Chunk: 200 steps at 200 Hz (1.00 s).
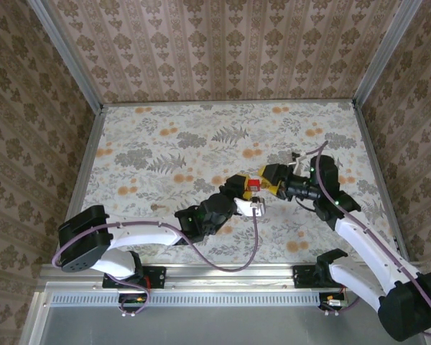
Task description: Unlock with the key
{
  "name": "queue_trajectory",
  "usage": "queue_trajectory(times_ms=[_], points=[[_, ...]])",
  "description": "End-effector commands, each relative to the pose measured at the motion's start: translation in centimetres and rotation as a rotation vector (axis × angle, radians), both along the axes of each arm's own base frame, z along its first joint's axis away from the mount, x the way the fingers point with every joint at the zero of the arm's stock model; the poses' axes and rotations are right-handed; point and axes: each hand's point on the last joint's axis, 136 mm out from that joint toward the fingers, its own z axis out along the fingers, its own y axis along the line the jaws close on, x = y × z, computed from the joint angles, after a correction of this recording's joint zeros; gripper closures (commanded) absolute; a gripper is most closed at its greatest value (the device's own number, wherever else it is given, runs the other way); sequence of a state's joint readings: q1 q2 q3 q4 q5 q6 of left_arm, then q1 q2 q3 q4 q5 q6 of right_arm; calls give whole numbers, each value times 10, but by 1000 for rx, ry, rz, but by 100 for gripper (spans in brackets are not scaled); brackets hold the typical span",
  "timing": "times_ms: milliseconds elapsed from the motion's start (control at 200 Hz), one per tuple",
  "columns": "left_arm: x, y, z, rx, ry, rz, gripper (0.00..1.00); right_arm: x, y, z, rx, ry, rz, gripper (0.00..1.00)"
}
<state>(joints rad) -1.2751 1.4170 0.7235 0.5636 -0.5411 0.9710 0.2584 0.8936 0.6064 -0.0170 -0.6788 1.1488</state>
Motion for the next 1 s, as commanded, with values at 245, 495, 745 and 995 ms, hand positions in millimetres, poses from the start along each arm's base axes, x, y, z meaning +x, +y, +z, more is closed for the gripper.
queue_trajectory(times_ms=[245,495,745,995], points=[[18,14,2,5,192,23,81,9,-51,17,-93,-79,-99,31],[60,35,-22,51,477,67,78,12,-64,11,-142,-105,-129,31],[84,44,-60,71,735,71,78,10,-62,8,-131,-125,-106,31],[101,45,-106,106,896,79,80,3,-59,8,-115,-130,-86,31]])
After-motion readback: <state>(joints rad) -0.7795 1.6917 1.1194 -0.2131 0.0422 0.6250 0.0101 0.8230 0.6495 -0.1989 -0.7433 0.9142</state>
